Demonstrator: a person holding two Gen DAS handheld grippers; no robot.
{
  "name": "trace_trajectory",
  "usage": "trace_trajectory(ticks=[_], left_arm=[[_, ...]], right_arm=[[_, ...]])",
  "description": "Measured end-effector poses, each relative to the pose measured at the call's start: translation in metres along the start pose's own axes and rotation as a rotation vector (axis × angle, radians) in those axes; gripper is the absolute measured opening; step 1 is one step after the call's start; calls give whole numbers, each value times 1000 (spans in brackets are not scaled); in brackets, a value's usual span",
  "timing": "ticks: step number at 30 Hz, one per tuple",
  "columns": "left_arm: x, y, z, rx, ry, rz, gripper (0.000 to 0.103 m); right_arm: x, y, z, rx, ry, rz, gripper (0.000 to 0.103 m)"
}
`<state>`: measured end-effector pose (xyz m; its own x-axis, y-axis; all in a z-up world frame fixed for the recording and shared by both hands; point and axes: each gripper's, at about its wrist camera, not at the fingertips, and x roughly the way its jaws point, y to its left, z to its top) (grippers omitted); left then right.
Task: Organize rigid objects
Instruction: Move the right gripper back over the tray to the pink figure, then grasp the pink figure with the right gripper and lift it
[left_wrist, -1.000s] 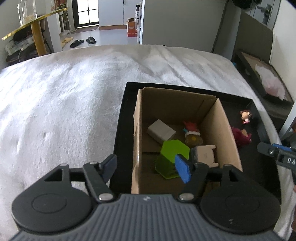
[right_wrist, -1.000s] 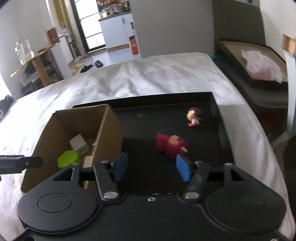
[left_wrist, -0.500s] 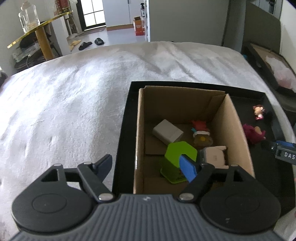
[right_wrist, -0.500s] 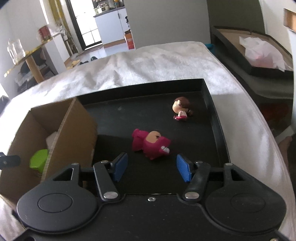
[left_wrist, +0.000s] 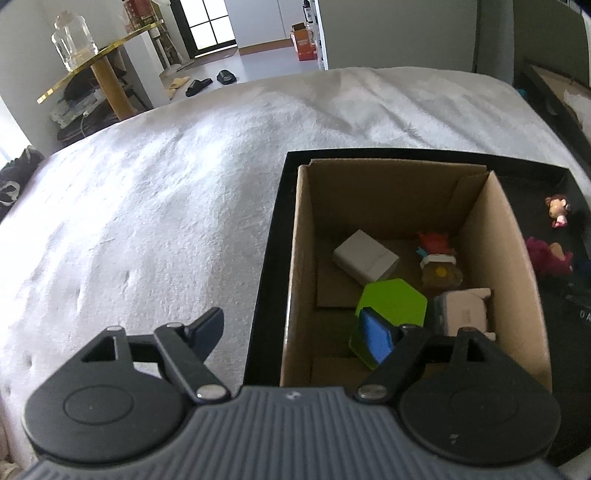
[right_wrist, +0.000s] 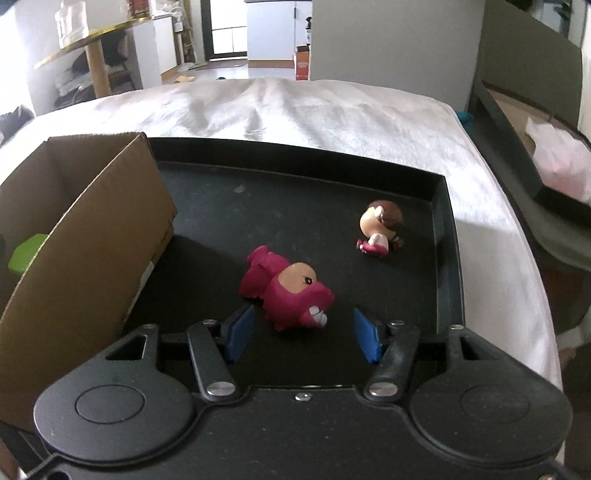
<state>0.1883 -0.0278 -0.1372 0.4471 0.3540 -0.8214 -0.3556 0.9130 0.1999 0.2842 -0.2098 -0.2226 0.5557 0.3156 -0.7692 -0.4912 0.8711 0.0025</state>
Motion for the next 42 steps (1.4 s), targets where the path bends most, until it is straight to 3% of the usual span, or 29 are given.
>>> trace_trajectory(ticks=[7,11,24,42], left_arm=[[3,-7,0,25,4,18,79],[4,-7,1,31,3,13,79],[0,-5,-2,32,-2,-16,79],[-14,17,-7,-18,-49,-61,79]], right_arm=[[4,6,1,-49,0,2,55],[8,8,-1,-61,20,8,45],[-24,2,-2,16,11,-1,44],[-79,19,29,95,-98,40,45]])
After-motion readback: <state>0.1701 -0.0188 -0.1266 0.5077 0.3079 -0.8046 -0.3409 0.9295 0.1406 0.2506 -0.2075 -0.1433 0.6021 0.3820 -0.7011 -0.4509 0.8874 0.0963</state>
